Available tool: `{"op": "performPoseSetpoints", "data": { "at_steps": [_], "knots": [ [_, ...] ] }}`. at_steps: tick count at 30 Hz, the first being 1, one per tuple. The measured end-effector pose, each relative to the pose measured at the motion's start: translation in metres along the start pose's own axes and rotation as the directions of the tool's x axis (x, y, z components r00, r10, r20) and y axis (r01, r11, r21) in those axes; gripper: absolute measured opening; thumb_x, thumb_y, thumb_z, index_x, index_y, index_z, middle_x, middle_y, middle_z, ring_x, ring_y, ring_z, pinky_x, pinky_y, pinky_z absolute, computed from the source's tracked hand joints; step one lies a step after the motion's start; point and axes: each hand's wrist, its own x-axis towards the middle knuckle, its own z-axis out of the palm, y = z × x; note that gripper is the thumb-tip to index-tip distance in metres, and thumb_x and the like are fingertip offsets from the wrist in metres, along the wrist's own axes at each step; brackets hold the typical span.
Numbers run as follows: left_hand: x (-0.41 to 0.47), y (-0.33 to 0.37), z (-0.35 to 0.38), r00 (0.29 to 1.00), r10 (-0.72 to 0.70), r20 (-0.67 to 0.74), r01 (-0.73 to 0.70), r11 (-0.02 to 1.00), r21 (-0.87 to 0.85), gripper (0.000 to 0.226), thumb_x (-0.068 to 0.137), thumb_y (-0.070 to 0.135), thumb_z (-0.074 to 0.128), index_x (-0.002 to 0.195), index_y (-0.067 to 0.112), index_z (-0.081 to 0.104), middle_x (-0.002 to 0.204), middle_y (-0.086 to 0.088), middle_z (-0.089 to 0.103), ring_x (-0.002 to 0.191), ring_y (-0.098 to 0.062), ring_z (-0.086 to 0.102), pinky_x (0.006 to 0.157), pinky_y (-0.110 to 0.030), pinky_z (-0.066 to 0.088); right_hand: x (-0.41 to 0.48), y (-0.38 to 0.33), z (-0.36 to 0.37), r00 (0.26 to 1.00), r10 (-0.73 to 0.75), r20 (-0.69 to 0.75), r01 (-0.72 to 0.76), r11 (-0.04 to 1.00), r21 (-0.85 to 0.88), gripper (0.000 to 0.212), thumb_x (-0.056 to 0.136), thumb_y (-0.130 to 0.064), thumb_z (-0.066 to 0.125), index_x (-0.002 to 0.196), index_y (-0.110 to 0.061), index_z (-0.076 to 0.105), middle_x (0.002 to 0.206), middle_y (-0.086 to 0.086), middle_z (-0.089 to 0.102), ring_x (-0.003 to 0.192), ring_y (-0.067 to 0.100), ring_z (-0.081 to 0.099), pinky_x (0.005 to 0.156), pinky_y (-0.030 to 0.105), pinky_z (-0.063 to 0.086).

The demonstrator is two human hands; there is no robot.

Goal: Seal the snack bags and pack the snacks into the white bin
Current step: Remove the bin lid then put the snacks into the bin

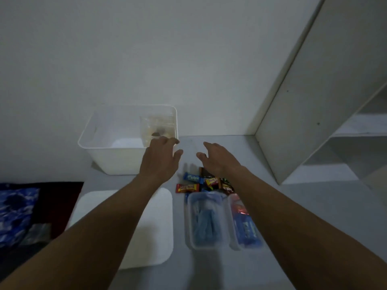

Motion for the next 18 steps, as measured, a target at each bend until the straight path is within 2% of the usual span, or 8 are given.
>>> {"op": "performPoseSetpoints", "data": {
  "at_steps": [3,7,9,11,13,18],
  "knots": [
    [-0.038,0.019,0.023,0.999,-0.032,0.036,0.033,0.999,-0.022,0.037,0.096,0.035,0.054,0.13,0.018,0.056,0.126,-0.012,0.058,0.118,-0.032,0.049,0.093,-0.044,0.046,-0.032,0.024,0.024,1.0,0.007,0.014,-0.007,1.0,0.004,0.058,0.102,-0.039,0.043,0.151,-0.009,0.031,0.147,0.019,0.043,0.134,0.033,0.042,0.106,0.04,0.038],
    [-0.083,0.033,0.055,0.984,-0.12,0.133,0.127,0.991,-0.047,0.041,0.096,0.033,0.053,0.135,0.019,0.052,0.128,-0.01,0.056,0.118,-0.03,0.048,0.093,-0.041,0.044,-0.064,0.052,0.057,1.0,0.016,0.025,-0.016,1.0,0.017,0.047,0.096,-0.033,0.05,0.137,-0.011,0.046,0.131,0.017,0.053,0.121,0.036,0.052,0.093,0.039,0.045],
    [-0.101,0.034,0.068,0.969,-0.142,0.204,0.151,0.988,-0.029,0.045,0.096,0.033,0.053,0.138,0.018,0.05,0.13,-0.011,0.055,0.119,-0.03,0.049,0.095,-0.041,0.044,-0.076,0.062,0.075,0.999,0.02,0.05,-0.022,0.999,0.033,0.046,0.096,-0.032,0.051,0.137,-0.011,0.046,0.134,0.016,0.052,0.124,0.035,0.051,0.095,0.041,0.046],
    [-0.114,0.034,0.08,0.955,-0.168,0.246,0.179,0.984,-0.024,0.044,0.096,0.032,0.054,0.138,0.018,0.049,0.132,-0.011,0.056,0.12,-0.03,0.052,0.097,-0.038,0.043,-0.084,0.07,0.09,0.997,0.037,0.072,-0.039,0.999,0.036,0.055,0.097,-0.032,0.051,0.146,-0.011,0.038,0.144,0.016,0.046,0.132,0.034,0.045,0.103,0.042,0.043],
    [-0.124,0.034,0.089,0.931,-0.222,0.288,0.245,0.968,-0.046,0.045,0.097,0.032,0.054,0.14,0.018,0.047,0.135,-0.01,0.056,0.122,-0.028,0.053,0.1,-0.035,0.041,-0.089,0.076,0.105,0.993,0.075,0.088,-0.079,0.996,0.039,0.059,0.098,-0.032,0.052,0.15,-0.013,0.033,0.147,0.014,0.044,0.133,0.032,0.045,0.106,0.043,0.042],
    [-0.14,0.033,0.109,0.855,-0.323,0.406,0.377,0.924,-0.058,0.047,0.097,0.032,0.055,0.138,0.012,0.048,0.131,-0.013,0.06,0.119,-0.029,0.057,0.099,-0.034,0.042,-0.091,0.081,0.127,0.992,0.107,0.072,-0.108,0.994,-0.002,0.05,0.096,-0.025,0.055,0.142,-0.013,0.04,0.129,0.013,0.057,0.116,0.031,0.058,0.095,0.043,0.05]
  ]
}}
